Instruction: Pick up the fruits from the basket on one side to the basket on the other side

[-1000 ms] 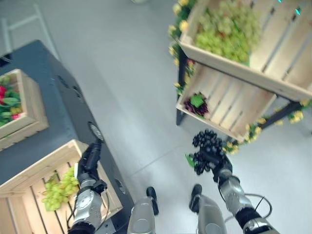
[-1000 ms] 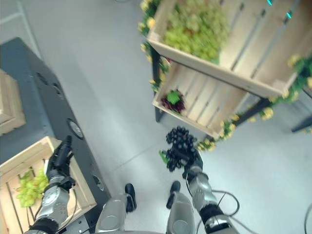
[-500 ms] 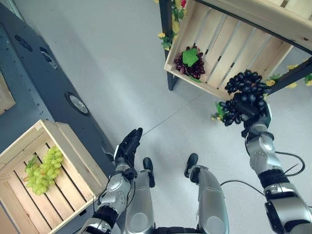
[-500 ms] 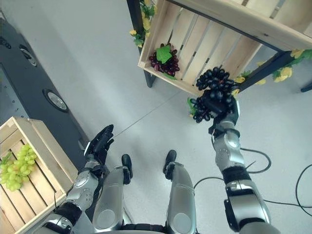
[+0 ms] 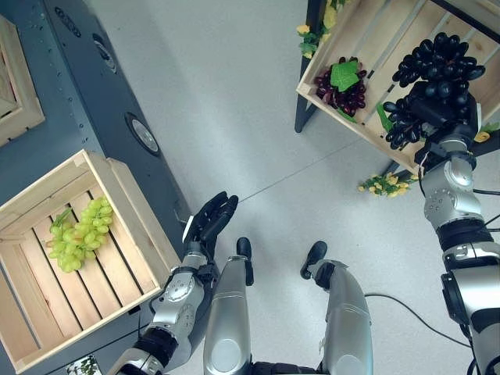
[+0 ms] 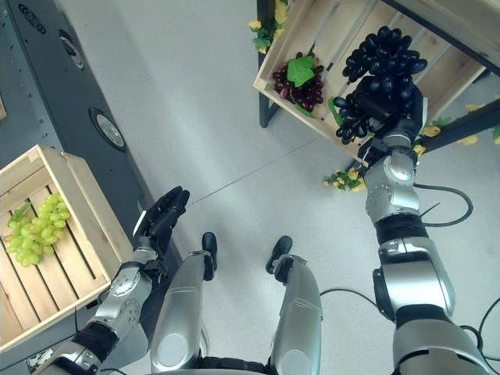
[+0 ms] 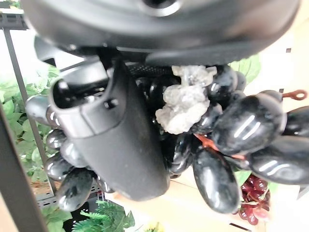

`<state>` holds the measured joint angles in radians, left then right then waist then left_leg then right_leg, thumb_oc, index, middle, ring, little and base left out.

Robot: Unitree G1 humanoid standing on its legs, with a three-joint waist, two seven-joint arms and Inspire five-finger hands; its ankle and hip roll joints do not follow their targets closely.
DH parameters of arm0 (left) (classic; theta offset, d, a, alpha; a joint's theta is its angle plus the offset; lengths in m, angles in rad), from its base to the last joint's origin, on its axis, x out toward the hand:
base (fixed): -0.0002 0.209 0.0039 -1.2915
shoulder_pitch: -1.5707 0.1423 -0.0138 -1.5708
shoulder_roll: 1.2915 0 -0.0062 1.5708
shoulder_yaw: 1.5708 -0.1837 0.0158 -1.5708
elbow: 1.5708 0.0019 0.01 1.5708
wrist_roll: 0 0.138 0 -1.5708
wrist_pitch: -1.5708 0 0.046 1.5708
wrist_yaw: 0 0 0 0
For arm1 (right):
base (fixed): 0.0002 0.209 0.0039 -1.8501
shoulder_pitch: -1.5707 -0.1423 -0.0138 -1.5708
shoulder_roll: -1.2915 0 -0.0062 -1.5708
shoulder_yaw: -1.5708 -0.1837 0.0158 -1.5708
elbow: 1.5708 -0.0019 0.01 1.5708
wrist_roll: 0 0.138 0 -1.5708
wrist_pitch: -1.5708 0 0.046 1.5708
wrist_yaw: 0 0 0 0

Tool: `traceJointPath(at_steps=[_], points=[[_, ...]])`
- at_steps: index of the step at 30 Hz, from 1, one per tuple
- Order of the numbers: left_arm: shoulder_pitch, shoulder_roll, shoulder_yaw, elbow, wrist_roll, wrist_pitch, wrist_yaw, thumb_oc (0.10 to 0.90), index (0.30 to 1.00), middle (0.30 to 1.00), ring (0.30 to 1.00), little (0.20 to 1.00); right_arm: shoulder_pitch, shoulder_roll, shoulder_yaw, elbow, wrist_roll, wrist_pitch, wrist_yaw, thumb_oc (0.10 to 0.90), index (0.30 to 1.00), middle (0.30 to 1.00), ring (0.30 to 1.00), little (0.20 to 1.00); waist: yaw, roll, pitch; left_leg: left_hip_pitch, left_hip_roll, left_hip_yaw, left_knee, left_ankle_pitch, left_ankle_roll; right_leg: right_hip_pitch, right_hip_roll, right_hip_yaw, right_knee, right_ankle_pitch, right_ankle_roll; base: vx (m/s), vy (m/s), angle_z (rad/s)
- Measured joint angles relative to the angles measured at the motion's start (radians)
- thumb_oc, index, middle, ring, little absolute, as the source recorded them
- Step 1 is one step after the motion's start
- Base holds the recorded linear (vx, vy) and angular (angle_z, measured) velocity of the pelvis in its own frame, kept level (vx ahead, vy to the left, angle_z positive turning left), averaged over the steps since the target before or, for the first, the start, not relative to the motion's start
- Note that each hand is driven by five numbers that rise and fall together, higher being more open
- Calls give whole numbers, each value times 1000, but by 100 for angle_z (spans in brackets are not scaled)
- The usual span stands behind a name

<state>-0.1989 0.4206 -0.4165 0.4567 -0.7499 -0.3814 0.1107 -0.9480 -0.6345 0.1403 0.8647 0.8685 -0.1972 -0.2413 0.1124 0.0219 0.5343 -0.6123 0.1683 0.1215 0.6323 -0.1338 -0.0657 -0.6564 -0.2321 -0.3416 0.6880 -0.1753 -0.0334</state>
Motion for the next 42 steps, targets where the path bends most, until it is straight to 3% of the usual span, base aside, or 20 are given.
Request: traceJointPath(at_steps=[8,14,15,22,42], points=[[12,40,-41,-77,-2,-1,2,800,900,900,900,900,-133,-129,110,172,-164,151,-58,400,300,300,300,300,43,0,0,-46,0,-41,19,1,-2,-10,2,-38,11,-6,-5,35,-71,11],[46,68,-40,-96,-52,-1,0,800,900,900,900,900,-180,-142,114,239,-163,189,-59,400,300,300,300,300,44,-2,1,-70,-1,-63,26,2,-2,-13,2,-60,10,-6,-6,17,-44,7],[46,69,-40,-96,-52,-1,0,800,900,900,900,900,-184,-142,117,239,-164,190,-64,800,900,900,900,900,46,-2,1,-71,-1,-64,26,2,-2,-13,2,-61,10,-6,-6,0,0,0],[53,72,-41,-103,-52,-1,-4,800,900,900,900,900,-263,-142,158,265,-238,240,-174,800,900,900,900,900,46,-2,1,-76,-13,-73,21,5,-6,-14,-10,-68,9,-8,-3,-11,14,4],[82,75,-41,-106,-72,-2,-9,800,900,900,900,900,-279,-145,183,274,-271,266,-136,800,900,900,900,900,42,-16,0,-18,-16,-61,-12,13,-1,39,-12,-68,-28,2,9,-7,22,0]])
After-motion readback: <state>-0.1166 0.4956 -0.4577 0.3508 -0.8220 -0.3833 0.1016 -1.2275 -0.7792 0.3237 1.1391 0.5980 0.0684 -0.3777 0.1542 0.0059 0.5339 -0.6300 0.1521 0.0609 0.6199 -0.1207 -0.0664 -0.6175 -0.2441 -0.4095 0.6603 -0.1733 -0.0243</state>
